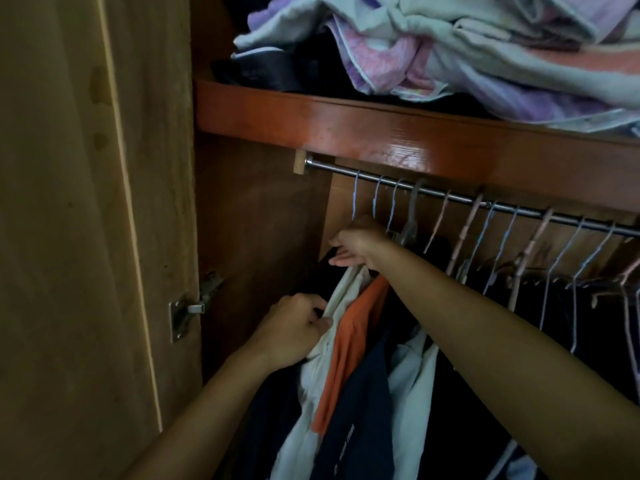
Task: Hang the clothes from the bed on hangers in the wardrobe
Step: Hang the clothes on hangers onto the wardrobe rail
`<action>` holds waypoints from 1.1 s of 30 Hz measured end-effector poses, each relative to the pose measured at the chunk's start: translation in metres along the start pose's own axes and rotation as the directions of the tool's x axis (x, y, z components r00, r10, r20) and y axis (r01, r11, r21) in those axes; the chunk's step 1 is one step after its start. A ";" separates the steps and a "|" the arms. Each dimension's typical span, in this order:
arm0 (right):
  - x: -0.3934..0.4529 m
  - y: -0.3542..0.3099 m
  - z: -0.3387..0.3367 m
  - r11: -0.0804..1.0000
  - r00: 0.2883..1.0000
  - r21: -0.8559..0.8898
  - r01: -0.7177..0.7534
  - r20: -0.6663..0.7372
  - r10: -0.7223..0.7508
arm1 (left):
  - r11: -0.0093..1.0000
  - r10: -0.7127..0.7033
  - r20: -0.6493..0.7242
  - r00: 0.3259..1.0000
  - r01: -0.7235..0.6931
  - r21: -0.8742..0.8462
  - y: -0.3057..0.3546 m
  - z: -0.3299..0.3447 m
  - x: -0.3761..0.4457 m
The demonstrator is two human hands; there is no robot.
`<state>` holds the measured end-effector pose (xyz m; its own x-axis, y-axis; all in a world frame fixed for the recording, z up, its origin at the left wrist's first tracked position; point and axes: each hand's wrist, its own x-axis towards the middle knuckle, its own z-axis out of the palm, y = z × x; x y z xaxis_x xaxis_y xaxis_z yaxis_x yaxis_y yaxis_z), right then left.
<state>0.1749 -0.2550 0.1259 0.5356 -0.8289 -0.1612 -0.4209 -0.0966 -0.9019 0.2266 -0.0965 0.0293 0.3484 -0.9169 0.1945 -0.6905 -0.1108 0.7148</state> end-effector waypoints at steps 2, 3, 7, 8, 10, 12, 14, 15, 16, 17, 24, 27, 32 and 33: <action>-0.007 -0.001 -0.007 0.996 0.999 -0.081 0.022 -0.043 -0.026 | 0.999 0.021 0.041 0.999 -0.019 -0.049 0.010 0.000 -0.005; -0.012 -0.001 -0.010 0.994 0.997 -0.108 0.033 -0.062 -0.040 | 0.996 0.019 0.053 0.998 -0.014 -0.088 0.015 -0.002 -0.007; -0.027 0.001 -0.015 0.981 0.987 -0.188 0.048 -0.145 -0.076 | 0.996 0.061 0.033 0.998 -0.059 -0.069 0.024 -0.012 -0.017; -0.030 0.002 -0.015 0.972 0.980 -0.229 0.051 -0.177 -0.094 | 0.997 0.065 0.016 0.998 -0.064 -0.052 0.025 -0.015 -0.019; -0.036 0.004 -0.016 0.919 0.966 -0.391 0.041 -0.220 -0.136 | 0.998 0.056 -0.025 0.998 -0.057 -0.039 0.028 -0.021 -0.022; -0.048 0.005 -0.012 0.871 0.965 -0.492 0.004 -0.227 -0.133 | 0.999 0.038 -0.061 0.997 -0.039 -0.014 0.030 -0.026 -0.024; -0.060 0.008 -0.005 0.836 0.972 -0.548 -0.036 -0.213 -0.097 | 1.000 0.016 -0.077 0.997 -0.016 0.007 0.029 -0.026 -0.021; -0.064 0.010 -0.002 0.812 0.974 -0.581 -0.058 -0.213 -0.083 | 1.000 -0.001 -0.072 0.997 0.002 0.014 0.027 -0.026 -0.020; -0.069 0.011 0.001 0.807 0.975 -0.586 -0.073 -0.213 -0.066 | 1.000 -0.013 -0.057 0.998 0.015 0.026 0.026 -0.026 -0.021; -0.073 0.014 0.003 0.812 0.976 -0.579 -0.074 -0.210 -0.061 | 0.998 -0.028 -0.030 0.999 0.029 0.047 0.025 -0.025 -0.022; -0.115 0.034 -0.005 0.892 0.979 -0.450 -0.036 -0.193 -0.058 | 0.989 -0.033 0.109 0.994 0.016 0.149 0.033 -0.026 -0.026; -0.139 0.045 -0.022 0.914 0.989 -0.401 -0.052 -0.147 -0.009 | 0.972 -0.024 0.174 0.984 -0.018 0.234 0.046 -0.029 -0.031; -0.198 0.066 -0.063 0.847 0.998 -0.531 -0.036 -0.062 0.004 | 0.955 0.050 0.264 0.963 -0.124 0.271 0.075 -0.017 -0.045; -0.211 0.070 -0.071 0.830 0.999 -0.557 -0.027 -0.049 0.000 | 0.951 0.081 0.316 0.945 -0.168 0.258 0.084 -0.011 -0.049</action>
<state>-0.0197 -0.1262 0.1251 0.4992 -0.8550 -0.1408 -0.7719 -0.3649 -0.5206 0.1585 -0.0567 0.0872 0.0731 -0.9969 0.0300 -0.8793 -0.0502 0.4737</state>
